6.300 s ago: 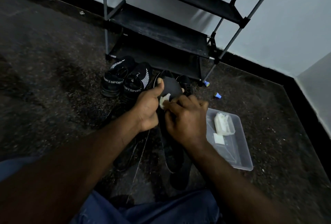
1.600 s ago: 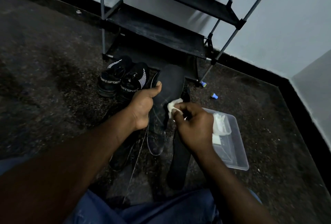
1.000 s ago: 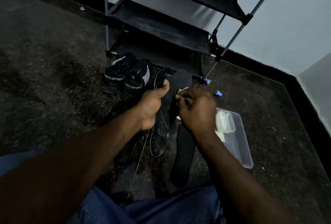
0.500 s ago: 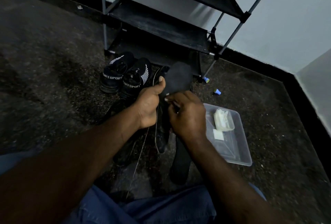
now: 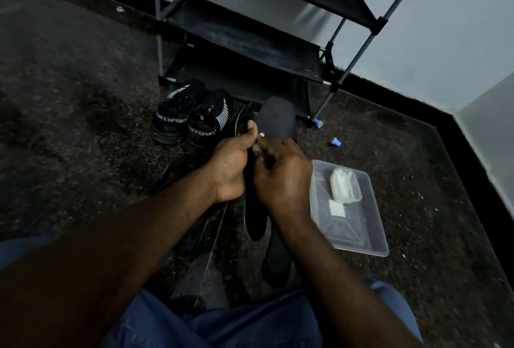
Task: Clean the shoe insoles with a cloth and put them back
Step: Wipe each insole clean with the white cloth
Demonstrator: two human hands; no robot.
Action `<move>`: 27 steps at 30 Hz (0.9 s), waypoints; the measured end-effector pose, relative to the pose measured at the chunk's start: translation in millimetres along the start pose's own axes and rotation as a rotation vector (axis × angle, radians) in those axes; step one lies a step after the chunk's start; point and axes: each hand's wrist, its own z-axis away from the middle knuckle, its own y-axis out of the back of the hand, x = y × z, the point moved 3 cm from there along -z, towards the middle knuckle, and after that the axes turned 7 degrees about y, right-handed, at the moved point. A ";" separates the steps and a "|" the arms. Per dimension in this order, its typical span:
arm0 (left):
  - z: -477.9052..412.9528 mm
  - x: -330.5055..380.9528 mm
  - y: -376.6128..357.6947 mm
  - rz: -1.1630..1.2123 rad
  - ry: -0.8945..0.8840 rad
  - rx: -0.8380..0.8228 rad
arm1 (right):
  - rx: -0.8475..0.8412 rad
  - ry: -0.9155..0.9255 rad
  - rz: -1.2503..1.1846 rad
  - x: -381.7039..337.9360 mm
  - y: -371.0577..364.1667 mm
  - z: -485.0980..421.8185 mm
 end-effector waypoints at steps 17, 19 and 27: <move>-0.4 -1.3 -0.3 -0.005 -0.002 0.011 | -0.005 0.094 0.056 10.0 10.0 11.5; 1.4 -2.4 -0.2 -0.004 0.018 0.004 | 0.041 0.004 0.058 21.1 16.4 1.0; 7.5 -1.6 -5.5 0.023 0.061 -0.052 | 0.101 -0.417 -0.307 58.3 33.5 -17.4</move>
